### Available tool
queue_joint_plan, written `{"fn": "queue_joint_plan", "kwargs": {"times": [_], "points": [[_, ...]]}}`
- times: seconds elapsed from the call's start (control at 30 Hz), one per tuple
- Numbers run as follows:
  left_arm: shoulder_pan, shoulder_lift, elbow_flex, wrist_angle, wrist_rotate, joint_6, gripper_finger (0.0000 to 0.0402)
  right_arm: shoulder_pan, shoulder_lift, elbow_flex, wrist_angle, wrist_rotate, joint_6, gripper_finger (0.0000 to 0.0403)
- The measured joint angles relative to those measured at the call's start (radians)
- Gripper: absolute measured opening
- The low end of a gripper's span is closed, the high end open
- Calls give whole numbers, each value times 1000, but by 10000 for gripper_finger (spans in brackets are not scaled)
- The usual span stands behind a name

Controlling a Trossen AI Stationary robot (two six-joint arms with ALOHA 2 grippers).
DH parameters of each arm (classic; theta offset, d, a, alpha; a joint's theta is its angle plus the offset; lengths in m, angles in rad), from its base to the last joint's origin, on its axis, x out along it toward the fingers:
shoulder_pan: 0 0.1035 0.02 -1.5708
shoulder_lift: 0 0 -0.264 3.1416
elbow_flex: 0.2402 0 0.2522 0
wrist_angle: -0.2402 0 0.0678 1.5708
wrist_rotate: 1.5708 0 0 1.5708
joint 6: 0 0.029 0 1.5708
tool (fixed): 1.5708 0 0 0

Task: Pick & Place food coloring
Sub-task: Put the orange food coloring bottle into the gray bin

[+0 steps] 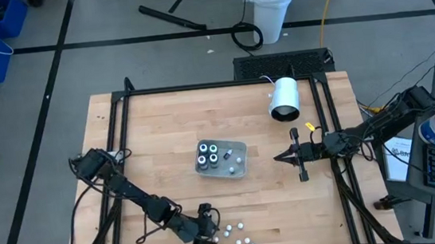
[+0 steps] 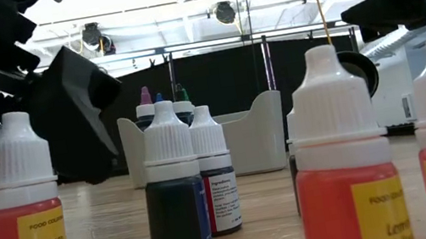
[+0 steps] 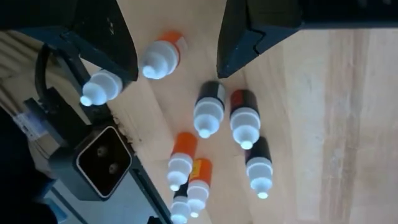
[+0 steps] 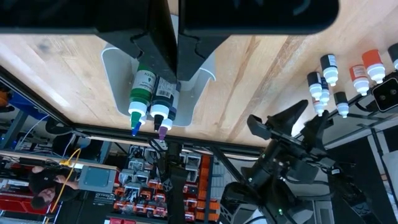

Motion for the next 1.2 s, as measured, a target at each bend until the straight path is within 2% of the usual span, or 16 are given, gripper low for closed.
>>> {"fn": "queue_joint_plan", "kwargs": {"times": [0.53,0.97,1.2], "points": [[-1,0,0,2,0,-7,218,0,0,0,0,0,0,0],[-1,0,0,-4,0,-12,90,0,0,0,0,0,-2,0],[-9,-28,-1,-38,1,63,55,0,0,0,0,0,-1,0]]}}
